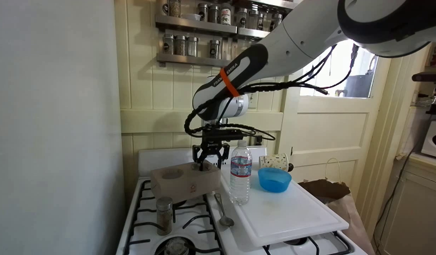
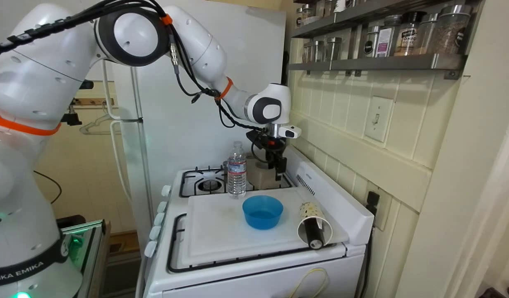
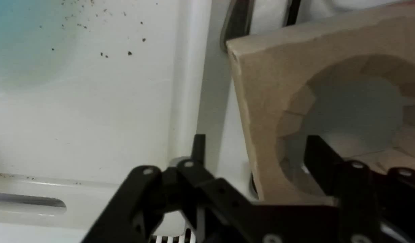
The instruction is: Move the box to the right.
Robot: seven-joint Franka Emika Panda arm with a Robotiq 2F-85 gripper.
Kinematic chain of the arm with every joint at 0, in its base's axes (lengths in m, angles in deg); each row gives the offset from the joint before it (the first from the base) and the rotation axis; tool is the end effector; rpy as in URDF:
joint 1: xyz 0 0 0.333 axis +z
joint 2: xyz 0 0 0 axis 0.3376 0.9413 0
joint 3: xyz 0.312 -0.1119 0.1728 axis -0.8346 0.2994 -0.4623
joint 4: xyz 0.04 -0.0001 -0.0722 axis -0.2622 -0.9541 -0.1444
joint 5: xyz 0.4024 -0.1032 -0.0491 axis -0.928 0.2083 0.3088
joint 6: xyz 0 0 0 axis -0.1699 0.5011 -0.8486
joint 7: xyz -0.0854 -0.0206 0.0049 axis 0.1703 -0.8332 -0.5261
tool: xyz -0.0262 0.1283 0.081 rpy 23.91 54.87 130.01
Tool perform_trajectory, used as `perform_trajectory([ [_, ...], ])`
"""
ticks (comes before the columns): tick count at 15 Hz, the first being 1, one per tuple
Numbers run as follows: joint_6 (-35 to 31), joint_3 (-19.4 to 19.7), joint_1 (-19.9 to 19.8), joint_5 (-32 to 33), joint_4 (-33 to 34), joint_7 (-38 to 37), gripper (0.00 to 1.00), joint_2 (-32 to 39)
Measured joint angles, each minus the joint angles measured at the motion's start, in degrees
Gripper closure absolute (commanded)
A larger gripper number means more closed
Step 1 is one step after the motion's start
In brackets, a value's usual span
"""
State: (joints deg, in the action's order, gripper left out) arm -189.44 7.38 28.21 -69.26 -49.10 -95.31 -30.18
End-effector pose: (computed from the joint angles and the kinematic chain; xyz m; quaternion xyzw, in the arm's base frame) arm 0.7264 0.1284 0.2701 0.9986 -0.0494 0.0161 0.0049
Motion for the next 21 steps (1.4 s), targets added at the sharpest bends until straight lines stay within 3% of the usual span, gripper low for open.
perform_trajectory([
  [5, 0.00, -0.02, 0.02, -0.06, 0.28, 0.57, 0.95, 0.81],
  [6, 0.00, -0.04, 0.03, -0.06, 0.31, 0.67, 0.99, 0.81],
  [15, -0.77, -0.61, 0.07, 0.44, -0.71, 4.34, 0.98, -0.85],
  [21, -10.86, 0.35, -2.57, 0.62, -13.27, 10.97, 0.98, -10.05],
])
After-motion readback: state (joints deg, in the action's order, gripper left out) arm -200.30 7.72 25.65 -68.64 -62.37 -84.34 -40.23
